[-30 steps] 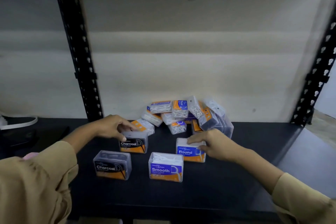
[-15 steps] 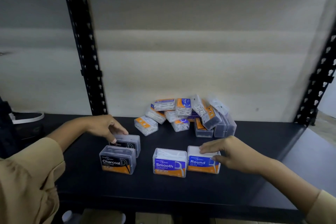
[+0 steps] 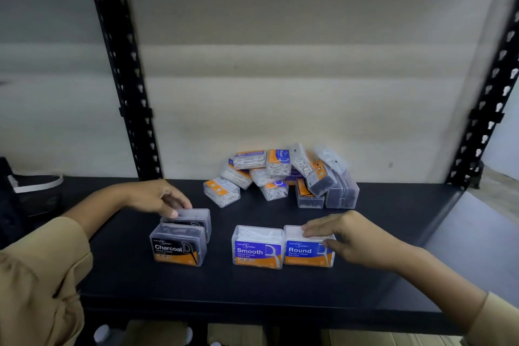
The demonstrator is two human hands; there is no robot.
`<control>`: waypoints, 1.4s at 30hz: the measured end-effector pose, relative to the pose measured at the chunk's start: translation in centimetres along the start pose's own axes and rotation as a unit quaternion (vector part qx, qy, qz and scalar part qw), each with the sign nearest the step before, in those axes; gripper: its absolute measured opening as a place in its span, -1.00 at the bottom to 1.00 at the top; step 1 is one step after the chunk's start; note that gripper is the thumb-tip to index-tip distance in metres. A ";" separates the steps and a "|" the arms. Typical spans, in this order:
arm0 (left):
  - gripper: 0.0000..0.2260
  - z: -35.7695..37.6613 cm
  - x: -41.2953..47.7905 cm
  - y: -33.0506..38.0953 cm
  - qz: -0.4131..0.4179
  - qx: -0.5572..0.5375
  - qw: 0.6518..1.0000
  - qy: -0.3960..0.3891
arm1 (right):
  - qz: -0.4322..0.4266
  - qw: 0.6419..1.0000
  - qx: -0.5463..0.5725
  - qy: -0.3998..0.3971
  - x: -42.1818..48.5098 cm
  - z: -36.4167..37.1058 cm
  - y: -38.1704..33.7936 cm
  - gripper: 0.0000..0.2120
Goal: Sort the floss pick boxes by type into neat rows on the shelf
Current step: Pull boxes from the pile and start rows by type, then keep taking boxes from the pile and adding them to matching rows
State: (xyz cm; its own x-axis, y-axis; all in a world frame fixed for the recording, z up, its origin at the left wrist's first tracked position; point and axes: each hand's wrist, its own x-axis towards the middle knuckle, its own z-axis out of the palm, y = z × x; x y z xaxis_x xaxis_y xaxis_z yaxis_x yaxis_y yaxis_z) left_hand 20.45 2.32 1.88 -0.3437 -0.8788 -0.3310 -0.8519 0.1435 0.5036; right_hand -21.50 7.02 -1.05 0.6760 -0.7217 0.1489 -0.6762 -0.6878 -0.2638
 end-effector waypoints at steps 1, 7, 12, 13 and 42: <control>-0.76 0.0 0.0 0.0 -0.003 -0.001 1.000 -0.003 | 0.000 1.000 -0.002 0.002 0.0 0.0 0.0 -0.63; -0.76 0.2 -0.1 0.6 -0.004 -0.018 0.999 0.028 | 0.021 0.999 0.002 0.029 0.1 0.3 -0.1 -0.65; -0.75 0.3 0.7 2.4 0.031 -0.015 0.995 0.095 | 0.014 0.997 0.017 0.079 1.1 -0.8 -0.3 -0.68; -0.75 0.3 0.9 2.8 0.039 -0.021 0.993 0.106 | 0.016 0.996 0.016 0.087 1.4 -1.0 -0.2 -0.69; -0.34 4.0 17.2 15.3 0.102 0.390 0.857 0.321 | 0.385 0.897 -0.023 0.214 12.0 -3.6 9.2 -0.40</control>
State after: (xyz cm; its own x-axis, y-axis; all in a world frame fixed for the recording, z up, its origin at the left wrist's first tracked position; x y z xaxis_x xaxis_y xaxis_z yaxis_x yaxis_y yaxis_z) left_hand -0.13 -8.79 0.68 -0.4415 -0.8331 0.3331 -0.8913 0.3646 -0.2697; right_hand -20.73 -8.25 1.76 -0.1651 -0.9415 0.2937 -0.9126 0.0329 -0.4076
